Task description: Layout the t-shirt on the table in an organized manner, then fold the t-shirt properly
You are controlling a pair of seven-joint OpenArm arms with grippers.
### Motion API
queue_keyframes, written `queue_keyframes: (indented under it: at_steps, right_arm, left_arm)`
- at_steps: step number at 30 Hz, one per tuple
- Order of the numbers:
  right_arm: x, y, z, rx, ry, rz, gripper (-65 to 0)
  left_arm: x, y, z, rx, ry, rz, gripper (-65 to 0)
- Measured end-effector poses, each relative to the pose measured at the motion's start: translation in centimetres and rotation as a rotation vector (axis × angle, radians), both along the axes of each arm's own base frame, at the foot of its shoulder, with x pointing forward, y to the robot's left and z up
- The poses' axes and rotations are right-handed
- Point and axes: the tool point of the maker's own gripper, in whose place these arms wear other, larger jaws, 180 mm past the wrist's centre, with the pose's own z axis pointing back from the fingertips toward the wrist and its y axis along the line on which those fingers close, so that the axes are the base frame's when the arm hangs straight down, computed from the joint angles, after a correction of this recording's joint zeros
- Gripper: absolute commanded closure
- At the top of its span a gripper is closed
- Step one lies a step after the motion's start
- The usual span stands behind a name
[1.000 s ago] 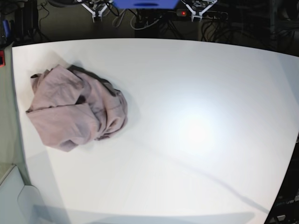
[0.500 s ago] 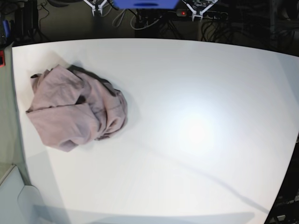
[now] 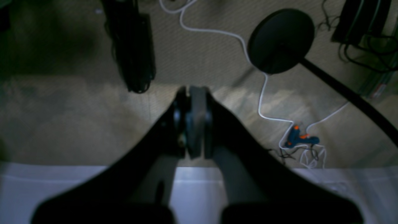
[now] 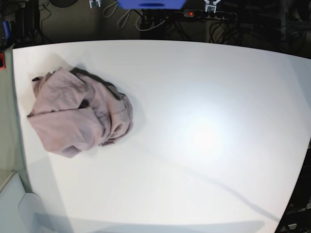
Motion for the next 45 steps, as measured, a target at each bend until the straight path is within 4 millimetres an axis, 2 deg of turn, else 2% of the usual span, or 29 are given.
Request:
queue_keyframes:
  at_steps: [4, 8, 11, 14, 16, 19, 21, 23, 26, 31, 34, 36, 40, 42, 44, 45]
  right_arm:
    - [0.1, 0.1, 0.0, 0.001, -0.003, 0.0, 0.0]
    - [-0.6, 0.2, 0.3, 0.004, -0.012, 0.003, 0.0]
    - [-0.3, -0.3, 1.9, 0.004, -0.095, 0.022, 0.0]
    - [-0.4, -1.4, 4.8, -0.007, -0.166, 0.051, 0.0]
    - [0.6, -1.9, 6.9, -0.016, -0.228, 0.052, 0.0]
    - [3.3, -3.3, 10.3, -0.049, -0.337, 0.04, 0.0]
    - [5.7, -4.2, 12.5, -0.075, -0.407, 0.031, 0.0]
    - [7.9, -4.7, 14.7, -0.092, -0.466, 0.033, 0.0]
    - [10.6, -4.6, 17.6, -0.103, -0.515, 0.035, 0.0]
    - [16.7, -3.5, 23.8, -0.098, -0.673, 0.047, 0.0]
    - [19.1, -2.4, 26.9, -0.082, -0.748, 0.055, 0.0]
    - [20.5, -1.8, 27.2, -0.068, -0.776, 0.057, 0.0]
    - [23.0, -1.8, 27.4, -0.069, -0.789, 0.044, -0.4]
    - [24.6, -2.0, 27.6, -0.078, -0.785, 0.037, -5.0]
    - [26.3, -2.0, 28.3, -0.081, -0.807, 0.029, -11.1]
    - [27.2, -2.1, 28.5, -0.082, -0.813, 0.024, -14.6]
  left_arm:
    - [-1.0, 0.2, 0.2, 0.008, 0.081, 0.003, -0.1]
    - [1.4, -0.4, 1.5, -0.009, -0.025, -0.006, -0.1]
    - [1.4, 0.5, 3.8, -0.002, -0.092, -0.036, -0.1]
    - [0.3, 1.4, 7.7, -0.02, -0.147, 0.001, -0.1]
    - [1.8, 2.1, 10.5, -0.045, -0.225, 0.051, -0.1]
    - [7.1, 3.9, 15.3, -0.057, -0.414, 0.085, -0.1]
    - [10.0, 5.2, 18.2, -0.042, -0.519, 0.067, -0.1]
    - [11.1, 6.5, 20.4, -0.014, -0.57, 0.064, -0.1]
    - [11.5, 7.2, 22.9, 0.01, -0.598, 0.078, -0.1]
    - [15.7, 8.4, 28.4, 0.053, -0.802, 0.095, -0.2]
    - [15.3, 9.3, 28.7, 0.086, -0.801, 0.141, -0.4]
    - [15.1, 9.5, 28.6, 0.092, -0.796, 0.157, -0.4]
    - [17.0, 9.5, 29.5, 0.09, -0.856, 0.152, -0.5]
    - [17.0, 9.3, 29.6, 0.073, -0.867, 0.181, -1.1]
    - [16.9, 9.1, 29.2, 0.048, -0.861, 0.235, -4.8]
    - [17.1, 9.0, 29.2, 0.025, -0.865, 0.264, -8.6]
